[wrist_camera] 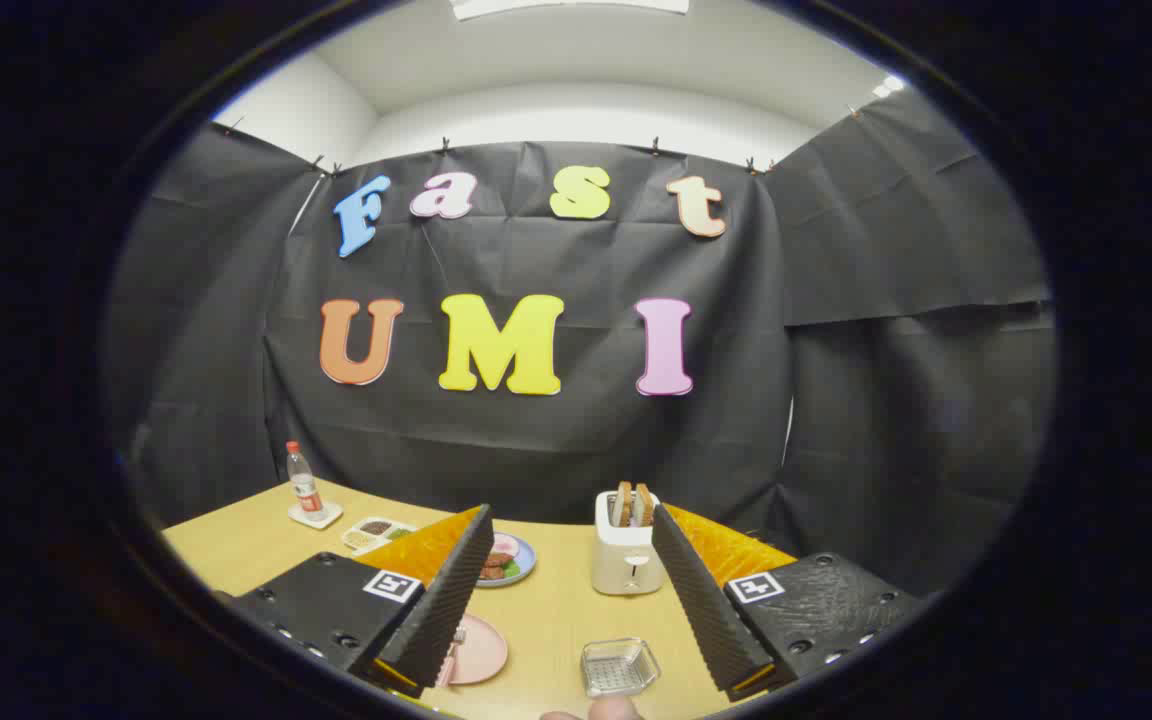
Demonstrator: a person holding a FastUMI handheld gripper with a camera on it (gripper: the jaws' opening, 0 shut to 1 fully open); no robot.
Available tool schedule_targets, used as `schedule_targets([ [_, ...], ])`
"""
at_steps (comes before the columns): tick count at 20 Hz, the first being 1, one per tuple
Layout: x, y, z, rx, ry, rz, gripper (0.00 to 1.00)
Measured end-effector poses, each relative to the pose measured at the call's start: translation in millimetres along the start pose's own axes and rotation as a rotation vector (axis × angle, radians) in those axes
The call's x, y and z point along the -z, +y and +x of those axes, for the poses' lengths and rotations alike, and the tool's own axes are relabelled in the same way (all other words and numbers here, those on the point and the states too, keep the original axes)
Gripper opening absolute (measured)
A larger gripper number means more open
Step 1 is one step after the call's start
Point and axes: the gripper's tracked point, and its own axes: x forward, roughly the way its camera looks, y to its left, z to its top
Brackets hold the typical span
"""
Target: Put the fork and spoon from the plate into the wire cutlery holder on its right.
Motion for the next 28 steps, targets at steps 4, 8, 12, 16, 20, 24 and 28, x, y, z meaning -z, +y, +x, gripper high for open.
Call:
schedule_targets([
  [4,-1.4,-1.4,1.5,-0.002,-0.002,0.003,0.95],
  [8,-0.7,3.4,1.7,-0.012,0.002,0.005,0.95],
  [12,1.4,8.7,1.1,-0.016,0.011,0.008,0.95],
  [16,5.4,16.7,1.6,-0.033,0.019,0.007,0.95],
  [20,10.0,27.9,1.6,-0.057,0.035,0.008,0.95],
  [24,18.8,40.9,2.1,-0.085,0.051,-0.003,0.95],
  [28,43.4,57.0,4.2,-0.120,0.099,-0.028,0.95],
])
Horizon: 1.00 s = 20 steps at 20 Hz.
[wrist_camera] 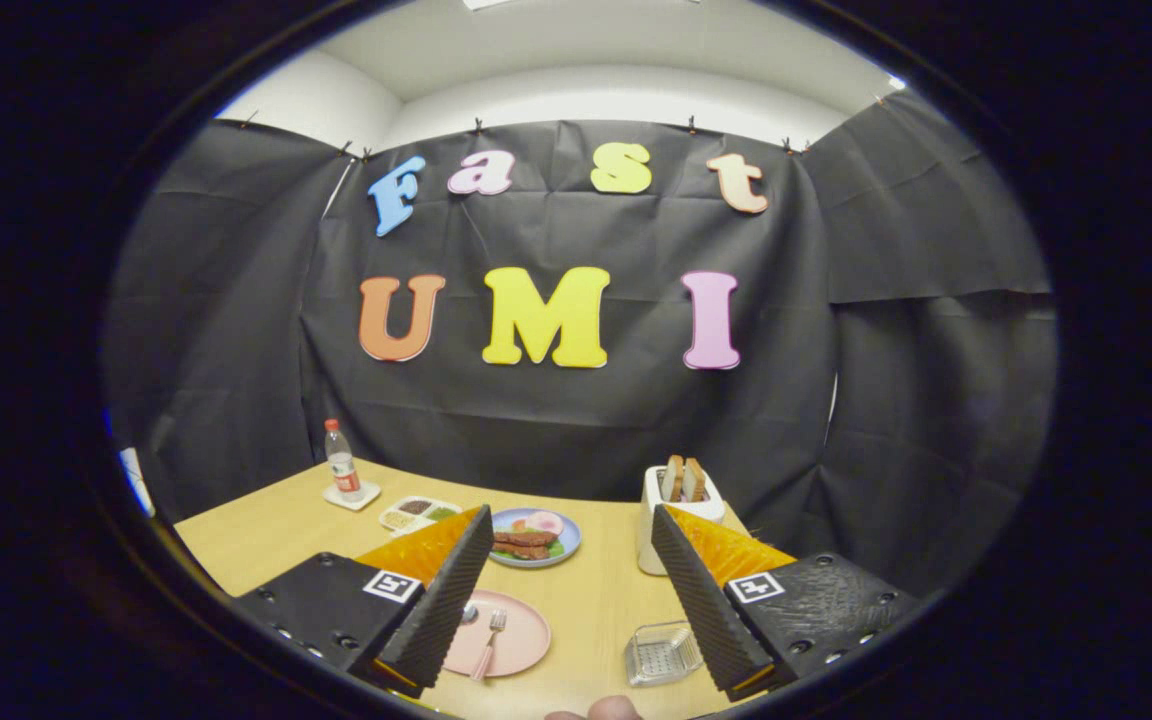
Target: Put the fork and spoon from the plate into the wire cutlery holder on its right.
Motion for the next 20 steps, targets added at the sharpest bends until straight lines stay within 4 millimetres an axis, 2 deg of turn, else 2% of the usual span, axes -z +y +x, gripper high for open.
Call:
schedule_targets([
  [5,44.2,21.8,9.1,-0.051,0.119,-0.030,0.95],
  [8,87.2,39.2,15.9,-0.082,0.245,-0.022,0.95],
  [12,156.5,52.9,31.0,-0.083,0.450,-0.005,0.96],
  [14,184.5,58.8,38.2,-0.080,0.527,-0.007,0.96],
  [16,203.8,68.5,45.1,-0.084,0.575,0.004,0.96],
  [20,224.4,87.6,61.2,-0.106,0.622,-0.005,0.96],
])
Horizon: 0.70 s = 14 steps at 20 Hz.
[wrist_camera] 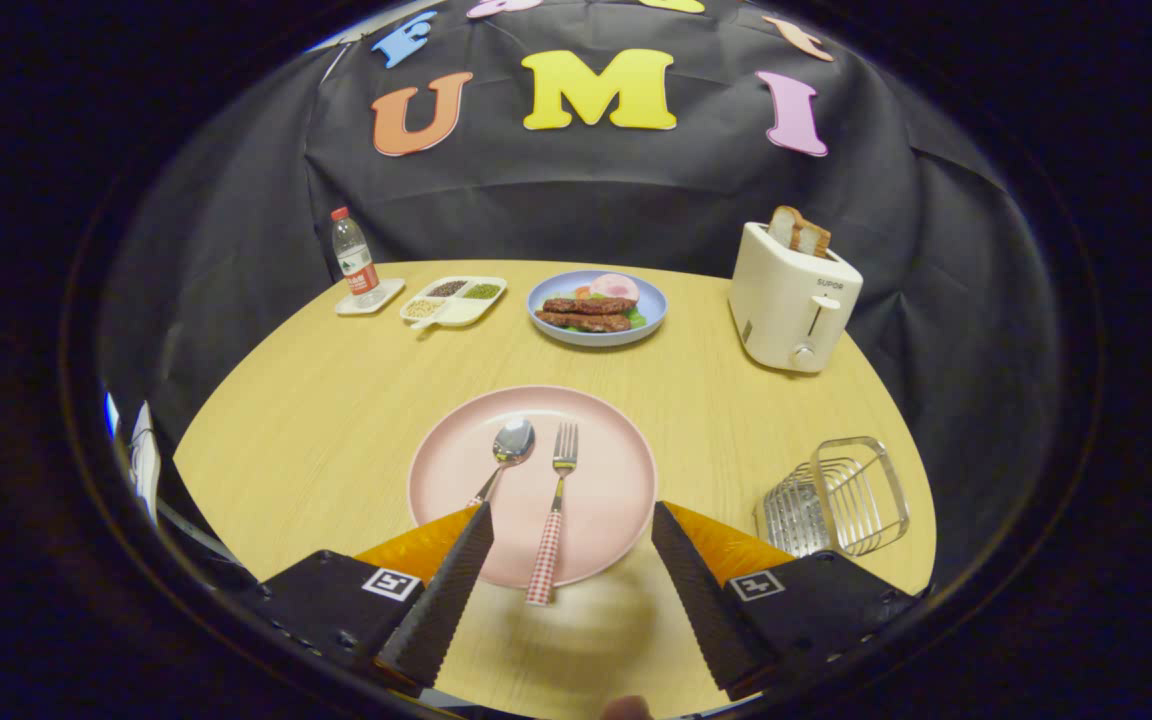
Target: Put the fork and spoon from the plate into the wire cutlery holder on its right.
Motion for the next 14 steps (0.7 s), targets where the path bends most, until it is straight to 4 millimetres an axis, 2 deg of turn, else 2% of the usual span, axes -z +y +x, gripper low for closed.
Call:
schedule_targets([
  [6,24.8,15.3,28.6,-0.011,0.093,-0.023,0.74],
  [11,40.0,17.8,42.1,-0.013,0.151,-0.024,0.52],
  [12,41.1,12.9,43.6,0.011,0.164,-0.030,0.52],
  [14,43.4,13.4,46.4,0.012,0.182,-0.028,0.23],
])
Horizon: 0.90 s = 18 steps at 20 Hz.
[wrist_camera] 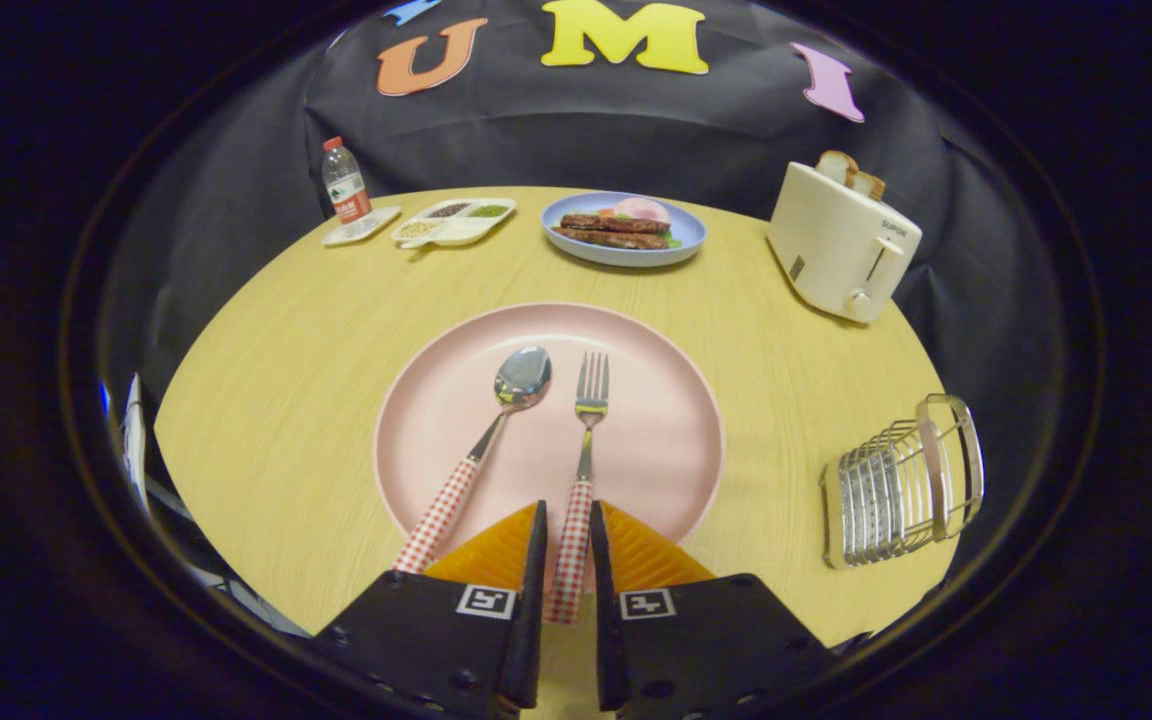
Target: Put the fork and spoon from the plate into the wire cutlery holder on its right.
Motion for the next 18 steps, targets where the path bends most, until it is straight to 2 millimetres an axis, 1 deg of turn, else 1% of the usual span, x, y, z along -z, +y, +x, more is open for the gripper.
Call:
schedule_targets([
  [1,0.3,0.4,1.5,-0.003,0.007,0.003,0.23],
  [2,3.4,-5.2,11.1,0.020,0.012,0.000,0.24],
  [3,2.1,-7.1,1.9,0.016,0.020,0.006,0.14],
  [4,2.4,-5.6,1.1,0.013,0.030,0.011,0.15],
  [5,-0.3,-8.4,-0.4,0.022,0.028,0.009,0.07],
  [7,-3.2,-9.9,-6.4,0.011,0.036,0.013,0.07],
  [9,-8.5,-15.1,-18.7,-0.001,0.045,0.033,0.07],
  [11,-14.9,-24.4,-41.4,-0.017,0.069,0.060,0.07],
  [13,-26.3,-40.2,-71.4,-0.029,0.087,0.078,0.07],
  [16,-46.0,-81.3,-119.0,-0.011,0.095,0.092,0.07],
  [18,-53.8,-112.4,-146.5,0.007,0.110,0.129,0.06],
])
